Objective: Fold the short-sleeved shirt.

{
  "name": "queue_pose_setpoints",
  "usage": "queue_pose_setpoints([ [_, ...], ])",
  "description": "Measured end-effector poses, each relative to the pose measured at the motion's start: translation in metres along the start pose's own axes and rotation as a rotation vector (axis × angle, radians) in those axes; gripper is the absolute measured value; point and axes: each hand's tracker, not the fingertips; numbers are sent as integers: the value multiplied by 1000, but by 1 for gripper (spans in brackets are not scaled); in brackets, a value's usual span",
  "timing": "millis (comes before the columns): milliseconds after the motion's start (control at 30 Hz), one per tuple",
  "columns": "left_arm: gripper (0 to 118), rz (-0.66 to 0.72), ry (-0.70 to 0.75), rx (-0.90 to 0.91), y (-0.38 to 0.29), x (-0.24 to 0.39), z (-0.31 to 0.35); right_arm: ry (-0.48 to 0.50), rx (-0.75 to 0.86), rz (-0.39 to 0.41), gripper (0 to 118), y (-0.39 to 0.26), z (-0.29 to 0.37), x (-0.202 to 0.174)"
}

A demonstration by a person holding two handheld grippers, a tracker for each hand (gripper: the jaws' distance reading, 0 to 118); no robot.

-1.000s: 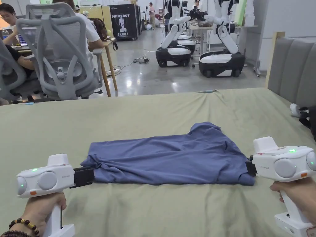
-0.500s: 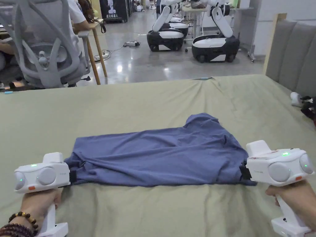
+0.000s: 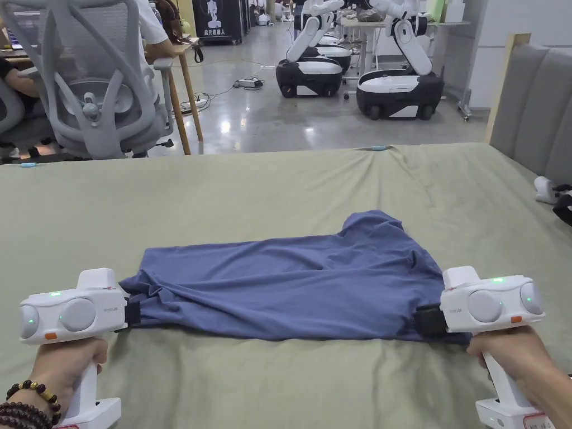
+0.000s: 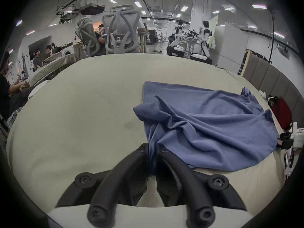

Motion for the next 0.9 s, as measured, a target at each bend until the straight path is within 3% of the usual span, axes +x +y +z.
queue_pose_setpoints([
  [33, 7, -4, -1, 0, 0, 0, 0, 38, -32, -19, 79, -3, -9, 1],
  [67, 7, -7, -2, 0, 0, 0, 1, 119, 0, -53, 75, -6, -12, 1],
  [100, 7, -10, -3, 3, -1, 0, 3, 56, 37, -53, 67, -6, -6, 1],
  [167, 7, -9, -9, 8, -2, 0, 6, 78, 62, -8, 6, -4, 9, -6],
  [267, 7, 13, -50, -12, -4, -3, 11, 33, 26, 52, 7, 1, 8, -17],
  [433, 7, -18, -62, 1, -15, -3, 33, 48, 67, 17, 7, -6, 34, -15],
  [900, 7, -10, -87, -15, -88, -21, 127, 53, 63, 27, 7, -80, 126, 6],
])
